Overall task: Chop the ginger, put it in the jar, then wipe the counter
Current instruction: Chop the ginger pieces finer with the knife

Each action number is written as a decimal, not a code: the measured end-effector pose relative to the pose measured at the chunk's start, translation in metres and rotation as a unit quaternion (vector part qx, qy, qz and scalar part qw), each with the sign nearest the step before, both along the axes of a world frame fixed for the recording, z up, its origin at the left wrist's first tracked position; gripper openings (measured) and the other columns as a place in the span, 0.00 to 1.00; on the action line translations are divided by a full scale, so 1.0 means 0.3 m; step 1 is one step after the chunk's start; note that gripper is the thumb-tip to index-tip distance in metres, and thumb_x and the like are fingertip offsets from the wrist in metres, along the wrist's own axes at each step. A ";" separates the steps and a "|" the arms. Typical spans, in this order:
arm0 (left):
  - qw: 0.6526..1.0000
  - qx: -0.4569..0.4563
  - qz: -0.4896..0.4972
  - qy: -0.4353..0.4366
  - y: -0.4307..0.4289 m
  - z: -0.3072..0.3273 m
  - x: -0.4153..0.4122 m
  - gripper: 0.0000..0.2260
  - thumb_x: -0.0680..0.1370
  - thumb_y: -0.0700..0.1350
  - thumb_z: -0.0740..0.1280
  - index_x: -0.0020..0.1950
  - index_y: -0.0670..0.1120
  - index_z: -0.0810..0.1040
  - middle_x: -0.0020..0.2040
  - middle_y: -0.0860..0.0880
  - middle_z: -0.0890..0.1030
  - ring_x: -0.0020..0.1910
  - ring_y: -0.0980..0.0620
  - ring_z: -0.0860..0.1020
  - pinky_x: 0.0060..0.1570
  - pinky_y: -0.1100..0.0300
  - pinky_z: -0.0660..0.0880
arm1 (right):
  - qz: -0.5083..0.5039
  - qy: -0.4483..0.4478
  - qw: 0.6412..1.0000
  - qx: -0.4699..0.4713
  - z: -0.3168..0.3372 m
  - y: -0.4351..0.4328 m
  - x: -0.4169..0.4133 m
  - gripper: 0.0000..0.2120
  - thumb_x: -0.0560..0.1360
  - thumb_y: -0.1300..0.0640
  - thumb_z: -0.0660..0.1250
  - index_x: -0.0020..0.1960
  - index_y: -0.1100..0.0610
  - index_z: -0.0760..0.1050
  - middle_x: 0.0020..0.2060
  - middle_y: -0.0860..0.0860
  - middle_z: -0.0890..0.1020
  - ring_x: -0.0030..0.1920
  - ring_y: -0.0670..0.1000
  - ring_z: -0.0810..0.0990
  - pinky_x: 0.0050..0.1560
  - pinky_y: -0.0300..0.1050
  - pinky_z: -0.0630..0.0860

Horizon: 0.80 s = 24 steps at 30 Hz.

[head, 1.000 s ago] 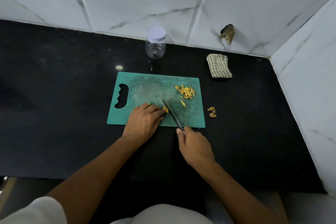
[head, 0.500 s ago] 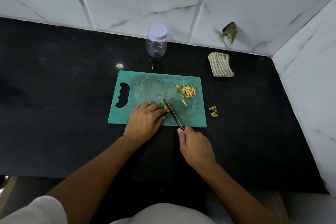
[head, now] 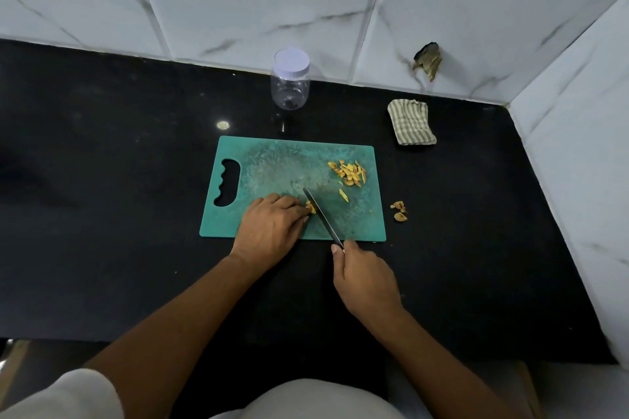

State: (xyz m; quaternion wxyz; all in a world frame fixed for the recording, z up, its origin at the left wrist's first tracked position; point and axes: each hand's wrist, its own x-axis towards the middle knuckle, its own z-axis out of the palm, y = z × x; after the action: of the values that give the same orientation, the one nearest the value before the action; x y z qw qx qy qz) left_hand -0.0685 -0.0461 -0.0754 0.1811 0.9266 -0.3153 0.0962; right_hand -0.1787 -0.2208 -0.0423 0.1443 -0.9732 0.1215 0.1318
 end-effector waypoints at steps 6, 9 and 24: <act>1.000 -0.017 -0.007 -0.017 -0.008 -0.009 0.014 0.16 0.81 0.53 0.60 0.53 0.50 0.87 0.51 0.53 0.85 0.45 0.48 0.82 0.39 0.53 0.77 | 0.000 0.011 1.000 -0.004 -0.005 0.004 0.007 0.18 0.87 0.42 0.46 0.56 0.51 0.70 0.38 0.48 0.78 0.38 0.49 0.80 0.42 0.52 0.80; 0.999 -0.024 -0.009 -0.021 -0.011 -0.013 0.017 0.16 0.81 0.53 0.61 0.53 0.51 0.87 0.54 0.53 0.85 0.46 0.49 0.82 0.40 0.53 0.78 | 0.003 0.017 1.000 -0.006 0.001 0.008 0.010 0.18 0.87 0.43 0.47 0.56 0.52 0.70 0.39 0.48 0.79 0.39 0.50 0.81 0.43 0.53 0.80; 1.000 -0.030 0.002 -0.001 -0.009 -0.043 0.021 0.13 0.81 0.53 0.63 0.54 0.51 0.87 0.55 0.55 0.85 0.47 0.50 0.80 0.41 0.53 0.77 | -0.008 0.022 1.000 0.002 0.019 0.034 0.068 0.18 0.87 0.44 0.49 0.55 0.55 0.71 0.43 0.52 0.81 0.44 0.55 0.83 0.39 0.49 0.70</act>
State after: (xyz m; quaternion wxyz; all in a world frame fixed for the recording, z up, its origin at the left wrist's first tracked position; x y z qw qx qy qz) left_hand -0.0623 -0.0487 -0.0884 0.2083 0.9212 -0.3108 0.1070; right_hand -0.1584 -0.2105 -0.0366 0.1451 -0.9686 0.1325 0.1523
